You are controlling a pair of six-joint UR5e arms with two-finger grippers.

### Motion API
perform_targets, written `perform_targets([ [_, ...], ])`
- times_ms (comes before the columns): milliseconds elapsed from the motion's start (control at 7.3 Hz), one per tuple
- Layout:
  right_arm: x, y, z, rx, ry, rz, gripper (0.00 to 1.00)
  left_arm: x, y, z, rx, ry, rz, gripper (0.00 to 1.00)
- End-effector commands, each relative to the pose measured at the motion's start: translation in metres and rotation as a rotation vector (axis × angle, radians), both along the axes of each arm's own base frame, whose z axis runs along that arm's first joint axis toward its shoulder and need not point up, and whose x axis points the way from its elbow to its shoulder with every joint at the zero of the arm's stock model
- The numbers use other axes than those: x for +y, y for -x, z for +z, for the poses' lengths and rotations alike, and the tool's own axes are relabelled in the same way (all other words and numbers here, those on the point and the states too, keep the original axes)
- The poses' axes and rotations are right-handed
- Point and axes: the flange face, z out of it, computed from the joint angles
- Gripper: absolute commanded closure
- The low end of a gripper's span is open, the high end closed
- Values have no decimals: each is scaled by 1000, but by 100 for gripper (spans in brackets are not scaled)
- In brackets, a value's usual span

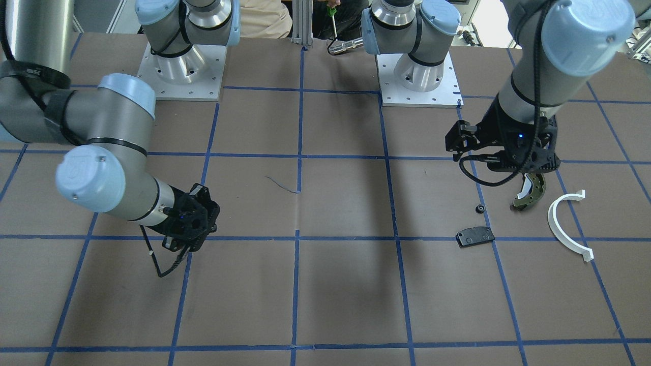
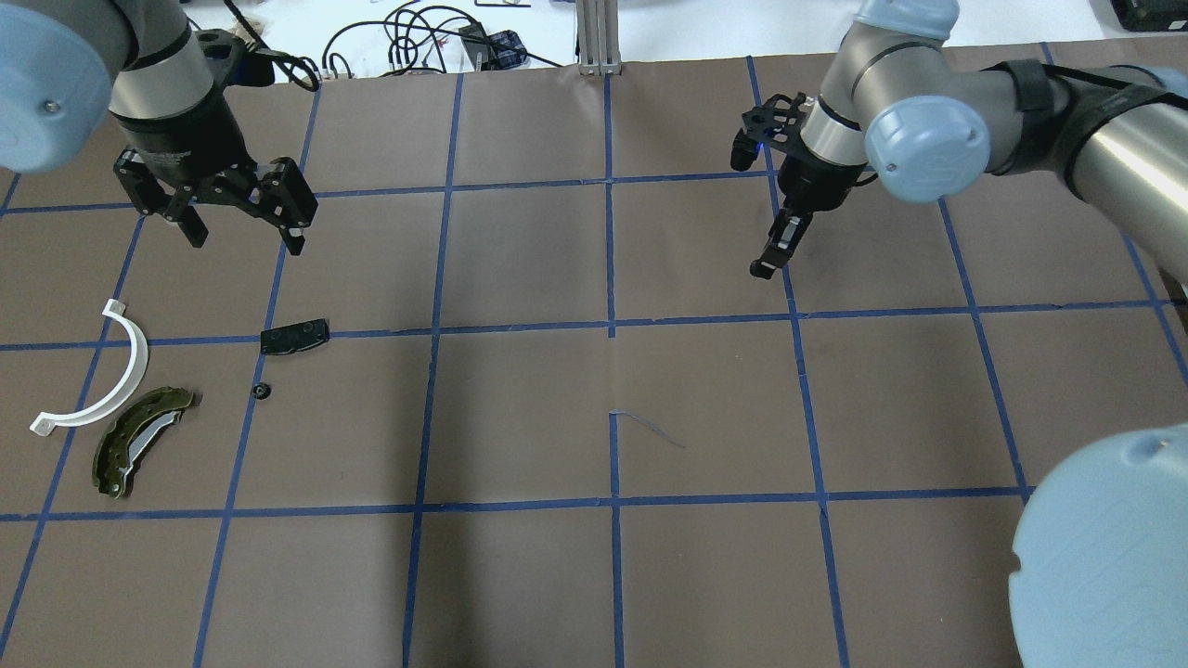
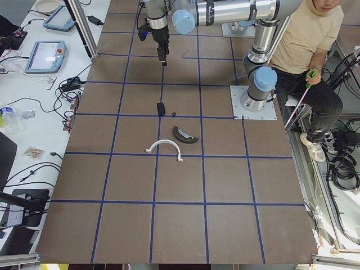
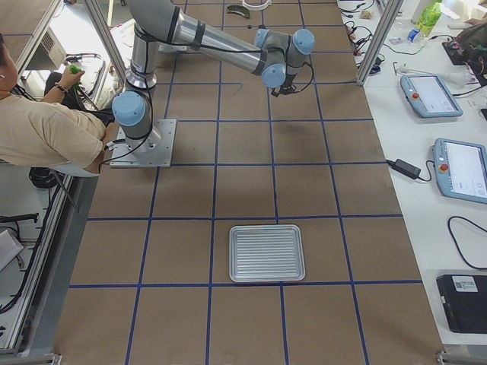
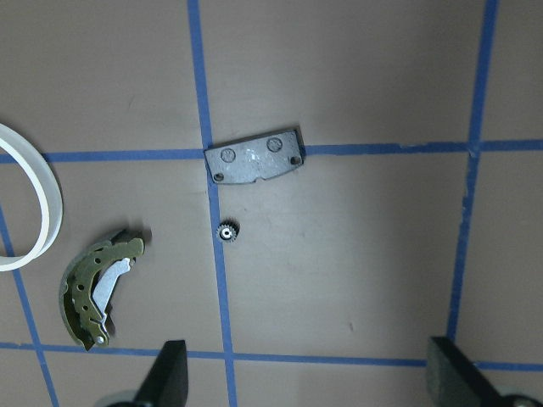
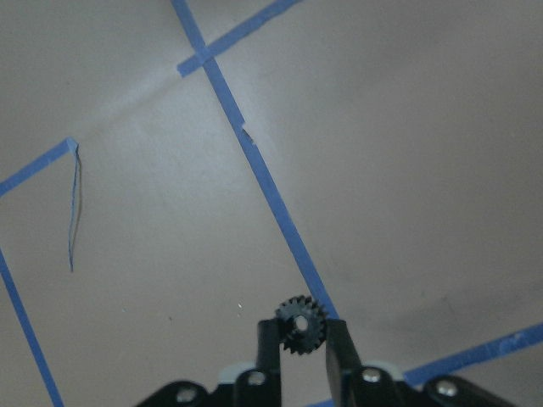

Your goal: Place bearing gear from tray to pile

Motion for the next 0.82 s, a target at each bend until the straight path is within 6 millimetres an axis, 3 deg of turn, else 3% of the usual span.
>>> perform_targets([
  [0,29,-67,-23,-12,60,16,100,19,25,17,59,36,12,0],
  [137,45,-89,-36,-36,81,-15,100,23,25,19,59,46,12,0],
  [274,60,-107,-43,-48,99,-21,100,14,27,21,77,113,12,0],
  [411,74,-129,-52,-53,107,-2,100,-8,25,25,90,191,6,0],
  [685,86,-149,-54,-48,103,-33,100,5,30,33,85,208,12,0],
])
